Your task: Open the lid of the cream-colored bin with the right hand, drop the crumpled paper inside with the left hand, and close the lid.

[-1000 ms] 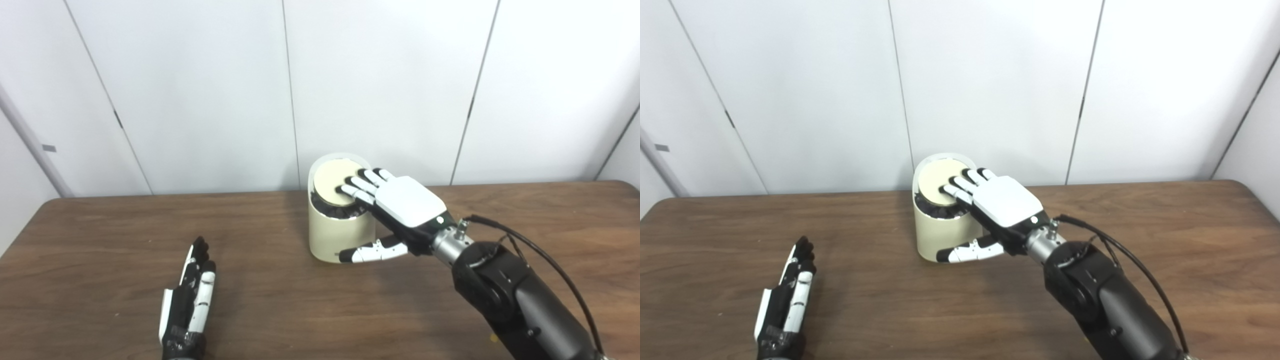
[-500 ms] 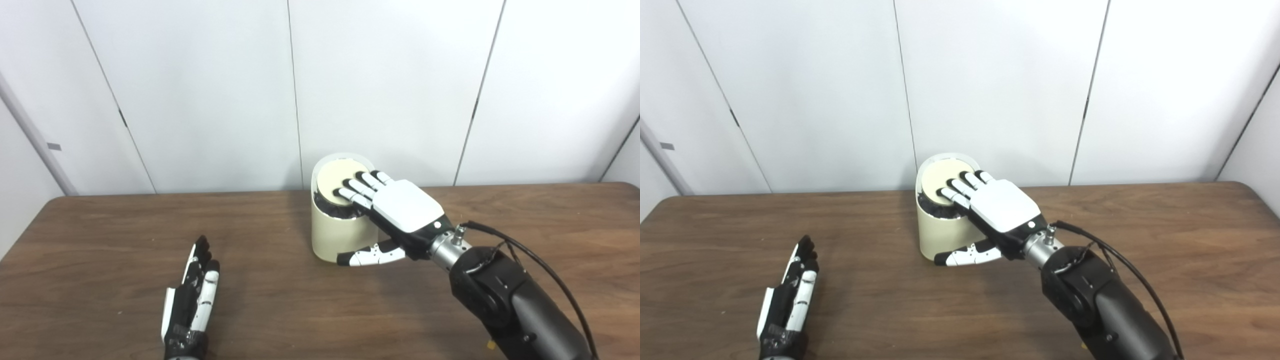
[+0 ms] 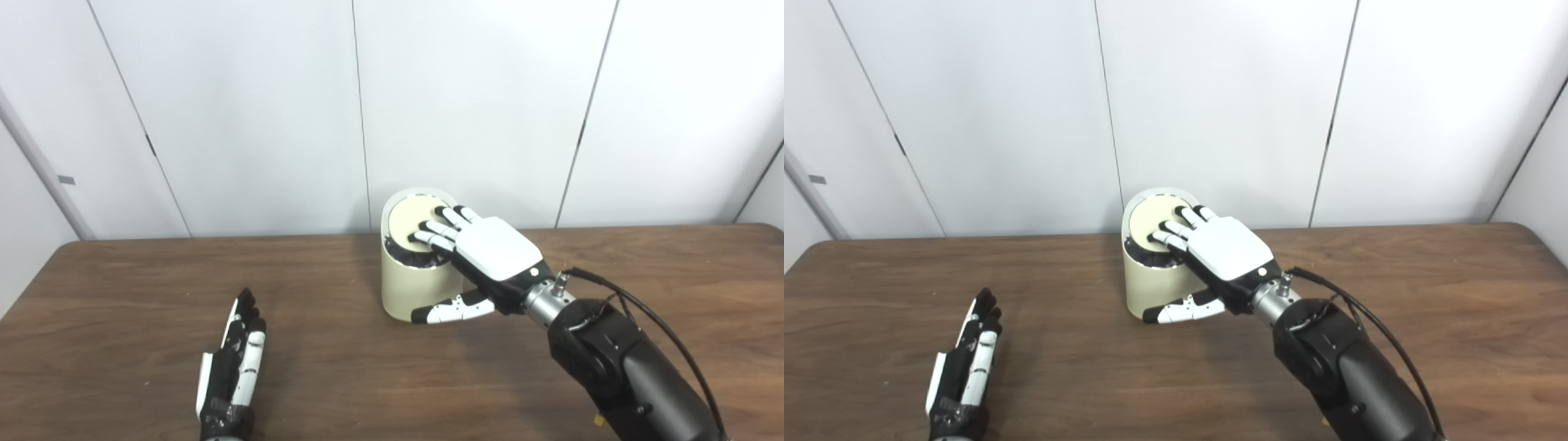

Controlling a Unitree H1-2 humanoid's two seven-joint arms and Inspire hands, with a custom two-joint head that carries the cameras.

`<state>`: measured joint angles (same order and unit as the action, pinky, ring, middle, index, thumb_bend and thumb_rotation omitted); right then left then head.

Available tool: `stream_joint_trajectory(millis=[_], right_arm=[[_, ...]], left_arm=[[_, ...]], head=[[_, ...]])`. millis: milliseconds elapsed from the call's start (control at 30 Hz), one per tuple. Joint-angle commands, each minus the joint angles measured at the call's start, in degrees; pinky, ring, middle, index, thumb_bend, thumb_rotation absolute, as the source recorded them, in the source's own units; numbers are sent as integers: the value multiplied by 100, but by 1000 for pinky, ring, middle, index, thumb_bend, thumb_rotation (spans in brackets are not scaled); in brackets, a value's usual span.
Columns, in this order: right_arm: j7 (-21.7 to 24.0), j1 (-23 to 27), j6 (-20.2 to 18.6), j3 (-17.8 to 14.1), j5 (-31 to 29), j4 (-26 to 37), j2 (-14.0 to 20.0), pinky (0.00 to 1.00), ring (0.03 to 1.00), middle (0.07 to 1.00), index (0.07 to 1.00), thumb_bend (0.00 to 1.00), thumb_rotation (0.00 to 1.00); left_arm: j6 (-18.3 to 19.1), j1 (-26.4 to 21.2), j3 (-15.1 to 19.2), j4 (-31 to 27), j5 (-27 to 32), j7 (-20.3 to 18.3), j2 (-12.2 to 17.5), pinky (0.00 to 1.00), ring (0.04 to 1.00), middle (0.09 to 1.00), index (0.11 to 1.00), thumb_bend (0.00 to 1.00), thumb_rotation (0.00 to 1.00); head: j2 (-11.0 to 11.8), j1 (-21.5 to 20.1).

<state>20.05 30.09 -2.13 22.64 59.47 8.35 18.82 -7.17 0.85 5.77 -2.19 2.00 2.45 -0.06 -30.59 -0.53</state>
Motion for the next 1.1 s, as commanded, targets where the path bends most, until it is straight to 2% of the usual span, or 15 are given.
stream_joint_trajectory(millis=[0,200,367,533,700,833,933,1067], right_arm=[[371,104,-143,24,75,-29,38,1000,1000,898,834,632,1000],[444,94,-224,8,115,-15,31,1000,1000,885,823,659,1000],[61,-9,-150,-186,-89,116,-37,1000,1000,928,877,635,1000],[-238,-50,-19,-503,-535,366,-97,1000,1000,987,930,583,1000],[-333,-126,-37,-813,-938,606,-207,1000,1000,1000,974,572,1000],[-388,-171,-173,-1050,-1125,759,-313,1000,1000,1000,980,561,1000],[-480,-272,-265,-1329,-1558,865,-421,993,1000,1000,966,552,1000],[-456,-489,-605,-1743,-2138,1054,-549,919,1000,1000,976,520,1000]], left_arm=[[-136,184,-37,281,46,31,-119,1000,989,987,998,474,789],[-234,161,-16,340,95,24,-133,1000,992,990,996,495,846],[-245,154,-20,386,62,36,-134,1000,987,990,996,503,835],[-223,160,-58,409,-47,44,-101,1000,992,989,997,485,836],[-236,154,-93,447,0,-32,-52,1000,1000,1000,1000,484,797],[-247,156,-117,488,-74,-34,-31,1000,1000,1000,1000,496,793],[-203,163,-131,486,-135,-5,-19,1000,1000,1000,1000,514,799],[-191,170,-109,482,-73,-12,-33,1000,1000,1000,1000,506,784]], head=[[-16,-17],[-35,-9],[-13,-20],[42,-4],[86,7],[134,12],[134,12],[174,-4]])
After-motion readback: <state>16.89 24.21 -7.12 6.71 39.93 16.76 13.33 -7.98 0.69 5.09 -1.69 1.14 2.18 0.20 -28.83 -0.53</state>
